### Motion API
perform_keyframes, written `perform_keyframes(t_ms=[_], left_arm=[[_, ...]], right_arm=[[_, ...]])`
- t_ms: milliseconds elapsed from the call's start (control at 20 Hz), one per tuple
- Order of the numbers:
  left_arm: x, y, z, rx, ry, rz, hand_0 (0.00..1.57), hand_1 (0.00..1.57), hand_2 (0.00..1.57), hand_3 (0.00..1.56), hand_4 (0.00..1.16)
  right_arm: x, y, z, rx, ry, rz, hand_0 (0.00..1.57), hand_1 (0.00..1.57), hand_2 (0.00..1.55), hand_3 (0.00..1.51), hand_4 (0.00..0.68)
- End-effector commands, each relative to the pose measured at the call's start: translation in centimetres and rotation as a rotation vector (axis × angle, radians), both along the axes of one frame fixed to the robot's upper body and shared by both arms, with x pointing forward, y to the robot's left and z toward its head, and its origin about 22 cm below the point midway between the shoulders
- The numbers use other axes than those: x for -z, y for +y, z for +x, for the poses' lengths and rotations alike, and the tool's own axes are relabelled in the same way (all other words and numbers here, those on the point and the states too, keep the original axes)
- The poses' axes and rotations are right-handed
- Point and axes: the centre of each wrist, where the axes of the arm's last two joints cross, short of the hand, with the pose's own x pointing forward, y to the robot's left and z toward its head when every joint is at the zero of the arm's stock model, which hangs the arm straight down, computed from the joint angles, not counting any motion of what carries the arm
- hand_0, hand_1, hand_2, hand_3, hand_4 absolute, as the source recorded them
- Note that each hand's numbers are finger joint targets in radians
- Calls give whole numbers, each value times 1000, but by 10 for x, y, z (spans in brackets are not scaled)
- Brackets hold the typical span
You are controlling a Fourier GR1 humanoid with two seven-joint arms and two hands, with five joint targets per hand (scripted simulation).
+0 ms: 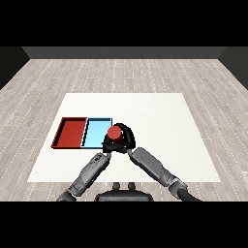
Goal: Pick the red can and put it in the red box
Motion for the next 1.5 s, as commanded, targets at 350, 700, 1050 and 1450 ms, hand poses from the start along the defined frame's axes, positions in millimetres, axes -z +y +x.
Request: perform_keyframes(t_ms=[350,700,1050,1450], left_arm=[[-8,-3,9,-58,-36,-9,1571,1571,1529,1455,1118],[3,-8,-5,-59,-25,10,1571,1571,1571,1502,1137],[24,24,0,-81,6,18,1571,1571,1571,1496,1142],[-2,74,28,-179,-42,137,1571,1571,1571,1482,1130]], right_arm=[[0,-3,-6,-12,8,-43,0,0,0,0,0],[-2,-20,-5,9,-2,-37,0,0,0,0,0],[-17,-51,4,101,-51,25,0,0,0,0,0],[-28,-112,-30,166,-129,61,0,0,0,0,0]])
